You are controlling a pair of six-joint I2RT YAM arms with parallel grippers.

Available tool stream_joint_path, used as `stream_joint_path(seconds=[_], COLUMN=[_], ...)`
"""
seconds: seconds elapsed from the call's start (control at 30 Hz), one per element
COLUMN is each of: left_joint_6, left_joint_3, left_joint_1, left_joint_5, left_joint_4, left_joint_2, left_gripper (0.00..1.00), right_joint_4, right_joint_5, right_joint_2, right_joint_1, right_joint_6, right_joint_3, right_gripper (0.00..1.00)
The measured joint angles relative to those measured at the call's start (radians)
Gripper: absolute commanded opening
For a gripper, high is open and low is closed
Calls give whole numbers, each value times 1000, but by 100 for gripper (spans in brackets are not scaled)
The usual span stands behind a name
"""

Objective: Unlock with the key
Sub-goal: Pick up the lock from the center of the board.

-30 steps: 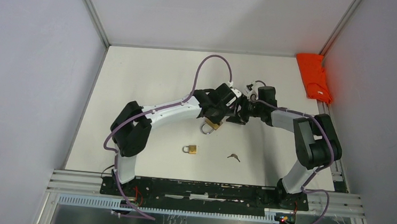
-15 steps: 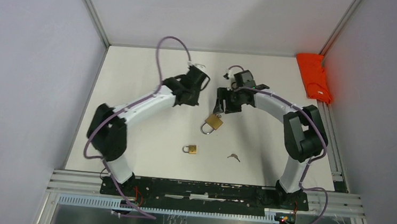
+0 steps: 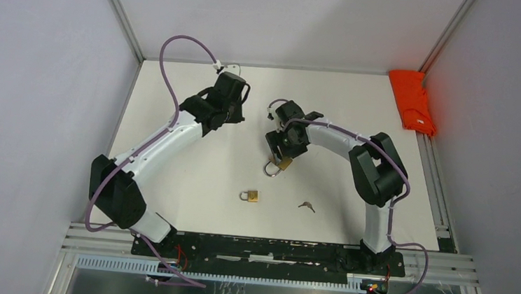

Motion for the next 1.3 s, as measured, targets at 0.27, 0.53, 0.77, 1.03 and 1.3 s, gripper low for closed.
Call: stream_joint_path(seconds=[0.27,0.53,0.77,1.03,1.3], left_joint_6=[1,2,19,72,76], left_joint_3=[-23,-41,-55,-152,-111], left_joint_1=[0,0,0,0,8], left_joint_5=[16,26,63,147,367], left_joint_4=[0,7,29,126,158], left_joint_2=[0,13,37,36,51], left_gripper=[29,36,36,43,45], right_joint_4=[-7,2,29,0,-3], right_joint_5=[40,64,86,109,97], right_joint_2=[18,22,3,-47,-272], right_joint_1=[29,47,51,24,-55], right_joint_6=[-6,-14,-13,-18,-39], right_joint_3=[8,0,-24,-32,-32], right_gripper=[61,10,0,0,0])
